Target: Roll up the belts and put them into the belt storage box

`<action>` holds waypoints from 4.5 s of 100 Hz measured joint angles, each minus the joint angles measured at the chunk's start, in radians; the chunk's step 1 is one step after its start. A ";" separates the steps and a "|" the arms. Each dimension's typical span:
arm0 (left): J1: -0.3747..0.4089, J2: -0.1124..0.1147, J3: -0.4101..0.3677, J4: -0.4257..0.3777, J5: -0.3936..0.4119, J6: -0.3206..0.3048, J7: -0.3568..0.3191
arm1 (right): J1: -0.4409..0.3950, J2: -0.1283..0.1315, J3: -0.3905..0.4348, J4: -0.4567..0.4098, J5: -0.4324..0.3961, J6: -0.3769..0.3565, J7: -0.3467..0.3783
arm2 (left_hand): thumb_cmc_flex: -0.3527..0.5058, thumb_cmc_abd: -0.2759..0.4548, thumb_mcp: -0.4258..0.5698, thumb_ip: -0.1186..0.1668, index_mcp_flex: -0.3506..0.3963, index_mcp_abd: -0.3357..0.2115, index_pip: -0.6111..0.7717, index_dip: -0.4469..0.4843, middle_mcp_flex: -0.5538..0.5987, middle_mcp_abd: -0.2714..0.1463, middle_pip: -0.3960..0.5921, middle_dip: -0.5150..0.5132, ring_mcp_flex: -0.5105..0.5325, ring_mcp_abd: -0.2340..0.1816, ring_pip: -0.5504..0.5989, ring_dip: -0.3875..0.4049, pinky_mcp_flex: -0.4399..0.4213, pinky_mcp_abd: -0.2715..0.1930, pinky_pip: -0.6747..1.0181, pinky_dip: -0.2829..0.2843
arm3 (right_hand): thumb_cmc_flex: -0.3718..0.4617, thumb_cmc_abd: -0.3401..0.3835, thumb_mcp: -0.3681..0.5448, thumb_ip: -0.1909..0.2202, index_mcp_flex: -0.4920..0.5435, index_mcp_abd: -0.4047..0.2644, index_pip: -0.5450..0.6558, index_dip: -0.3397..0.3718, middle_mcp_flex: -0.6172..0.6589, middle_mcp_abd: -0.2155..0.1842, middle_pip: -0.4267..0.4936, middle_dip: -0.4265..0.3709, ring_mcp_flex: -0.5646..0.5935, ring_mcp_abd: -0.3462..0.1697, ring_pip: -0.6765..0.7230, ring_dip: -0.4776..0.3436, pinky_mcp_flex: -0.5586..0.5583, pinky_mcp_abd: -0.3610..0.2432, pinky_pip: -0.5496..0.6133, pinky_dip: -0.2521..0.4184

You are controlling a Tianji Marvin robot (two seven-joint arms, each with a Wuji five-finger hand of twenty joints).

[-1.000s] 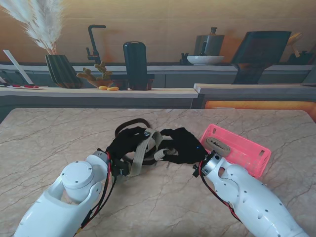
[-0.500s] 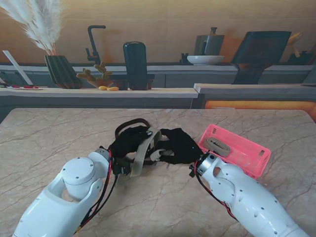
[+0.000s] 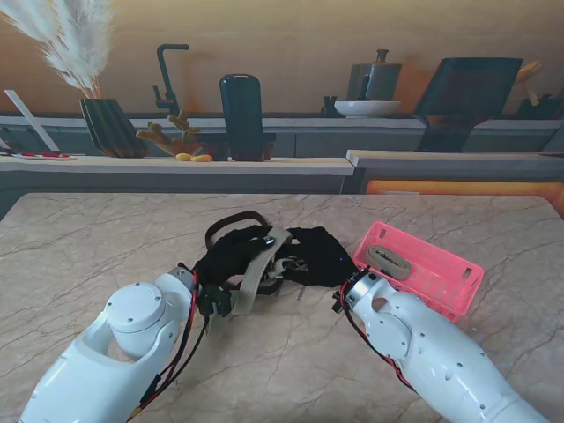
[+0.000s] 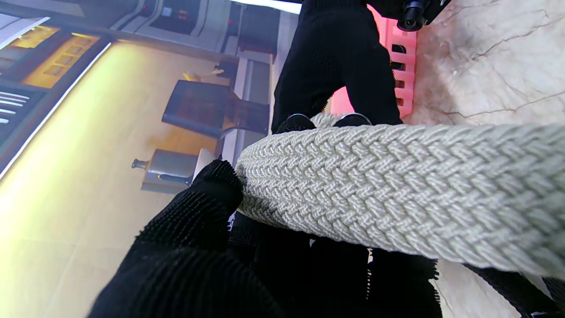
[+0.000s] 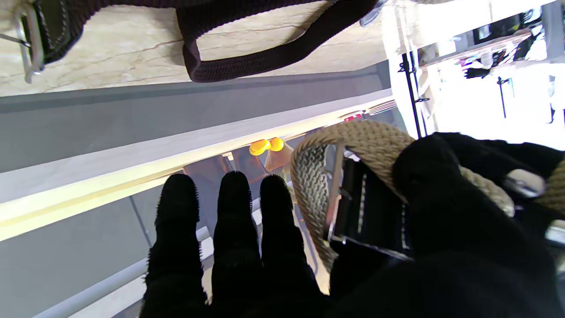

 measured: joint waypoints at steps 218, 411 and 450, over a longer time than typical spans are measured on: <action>-0.042 -0.042 0.240 0.159 0.803 -0.158 0.508 | -0.016 -0.099 0.014 0.009 0.189 0.158 -0.175 | -0.213 -0.075 -0.270 0.001 -0.160 0.102 -0.239 -0.038 -0.846 0.198 -0.511 -0.340 -0.871 0.133 -0.639 -0.189 -0.547 0.048 -0.402 -0.127 | 0.097 0.042 -0.072 0.016 -0.024 0.102 0.020 0.001 0.255 -0.063 0.073 0.040 0.063 -0.025 0.159 0.073 -0.013 0.010 0.105 -0.015; -0.116 -0.113 0.299 0.307 0.688 -0.370 0.690 | -0.065 -0.112 -0.003 -0.057 0.342 0.104 -0.056 | -0.156 0.115 -0.351 0.006 -0.359 -0.094 -0.392 0.062 -0.918 0.003 -0.550 -0.323 -0.878 -0.124 -0.710 -0.288 -0.485 -0.216 -0.670 -0.292 | 0.098 0.027 -0.023 0.014 0.012 0.152 0.003 0.040 0.464 -0.060 0.096 0.102 0.208 -0.038 0.210 0.140 0.062 0.011 0.111 -0.035; -0.106 -0.130 0.297 0.306 0.668 -0.388 0.703 | -0.075 -0.108 0.000 -0.076 0.332 0.158 -0.052 | 0.053 0.147 -0.452 -0.037 -0.275 -0.094 0.448 0.171 -0.549 -0.024 -0.329 -0.285 -0.564 -0.118 -0.563 -0.265 -0.290 -0.158 -0.502 -0.213 | 0.062 -0.015 0.088 0.016 0.022 0.213 0.014 0.028 0.425 -0.009 0.150 0.114 0.206 -0.009 0.245 0.154 0.058 0.017 0.111 -0.035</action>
